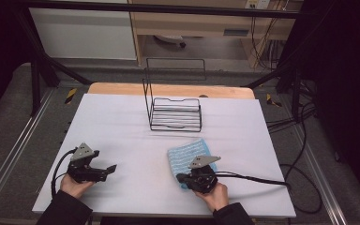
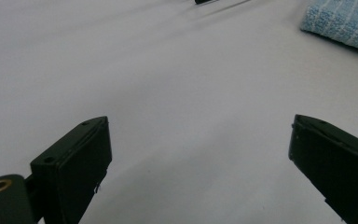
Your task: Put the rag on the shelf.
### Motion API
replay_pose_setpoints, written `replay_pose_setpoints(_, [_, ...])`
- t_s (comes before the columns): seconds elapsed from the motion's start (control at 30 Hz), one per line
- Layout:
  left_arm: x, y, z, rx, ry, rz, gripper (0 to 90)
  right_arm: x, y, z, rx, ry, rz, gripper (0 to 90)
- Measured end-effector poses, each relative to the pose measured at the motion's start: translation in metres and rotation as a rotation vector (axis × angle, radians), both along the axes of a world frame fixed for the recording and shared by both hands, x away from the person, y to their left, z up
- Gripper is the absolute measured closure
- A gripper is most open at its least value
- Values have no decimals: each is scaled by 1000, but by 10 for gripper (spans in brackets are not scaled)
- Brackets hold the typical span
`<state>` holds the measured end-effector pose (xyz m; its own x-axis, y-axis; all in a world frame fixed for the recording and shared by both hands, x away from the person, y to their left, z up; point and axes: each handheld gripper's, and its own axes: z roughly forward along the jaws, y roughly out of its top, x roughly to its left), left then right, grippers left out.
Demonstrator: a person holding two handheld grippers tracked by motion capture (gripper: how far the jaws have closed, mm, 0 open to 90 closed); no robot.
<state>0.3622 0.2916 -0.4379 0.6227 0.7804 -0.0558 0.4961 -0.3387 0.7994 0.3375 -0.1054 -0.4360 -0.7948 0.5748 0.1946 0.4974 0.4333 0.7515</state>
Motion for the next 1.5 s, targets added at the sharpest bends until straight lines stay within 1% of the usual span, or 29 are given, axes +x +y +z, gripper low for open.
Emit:
replay_pose_setpoints(0.1, [0, 0, 0, 3, 0, -2, 60, 1, 9, -1, -3, -7, -2, 885])
replay_pose_setpoints(0.17, [0, 0, 0, 3, 1, 0, 60, 1, 14, -1, 4, -5, -4, 886])
replay_pose_setpoints(0.2, [0, 0, 0, 2, 2, 1, 59, 2, 19, 0, 6, -8, 0, 886])
replay_pose_setpoints(0.23, [0, 0, -1, 1, 2, 2, 59, 2, 19, 0, 6, -8, 0, 886])
replay_pose_setpoints(0.4, [1, 0, -1, 7, 3, 1, 59, 0, 33, 2, 9, -17, 19, 887])
replay_pose_setpoints(0.47, [0, 0, -1, 7, 4, 2, 59, 1, 39, 3, 26, -6, 16, 887])
replay_pose_setpoints(0.57, [0, 0, -1, 7, 3, 1, 59, 1, 49, 5, 29, -8, 21, 886])
replay_pose_setpoints(0.67, [0, 0, 0, 6, 2, 1, 59, 1, 59, 4, 12, -12, 35, 886])
replay_pose_setpoints(0.7, [0, 0, 0, 7, 2, 0, 59, 0, 61, 2, 8, -2, 44, 885])
replay_pose_setpoints(0.77, [0, 0, 0, 6, 2, 0, 59, 0, 61, 0, 2, -4, 45, 884])
replay_pose_setpoints(0.87, [0, 0, 0, 9, 3, 0, 59, -1, 62, -2, -5, -5, 60, 862])
replay_pose_setpoints(0.9, [0, 0, 0, 8, 2, 0, 59, -1, 61, -1, -1, -8, 62, 842])
replay_pose_setpoints(0.97, [0, 0, 0, 8, 1, 0, 59, -1, 60, 2, 17, 0, 69, 750])
replay_pose_setpoints(1.03, [0, 0, 0, 7, 3, 0, 59, 0, 58, 7, 38, -6, 58, 626])
replay_pose_setpoints(1.07, [0, 0, 0, 7, 3, 1, 60, 2, 56, 13, 43, -2, 45, 515])
replay_pose_setpoints(1.1, [0, 0, 0, 7, 3, 0, 60, 2, 56, 13, 43, -2, 45, 515])
replay_pose_setpoints(1.23, [0, 0, 0, 7, 3, 0, 59, 9, 44, 22, 59, -22, 8, 384])
replay_pose_setpoints(1.27, [0, 0, 0, 7, 4, 0, 59, 13, 35, 25, 75, -30, -15, 326])
replay_pose_setpoints(1.3, [0, 0, 0, 7, 3, 0, 59, 13, 35, 25, 75, -30, -15, 326])
replay_pose_setpoints(1.37, [0, 0, 0, 8, 4, 1, 59, 15, 24, 27, 79, -55, -47, 252])
replay_pose_setpoints(1.43, [0, -1, 0, 6, 4, 2, 59, 17, 14, 27, 73, -84, -79, 192])
replay_pose_setpoints(1.5, [0, -1, -1, 6, 5, 2, 59, 20, 4, 26, 67, -97, -104, 147])
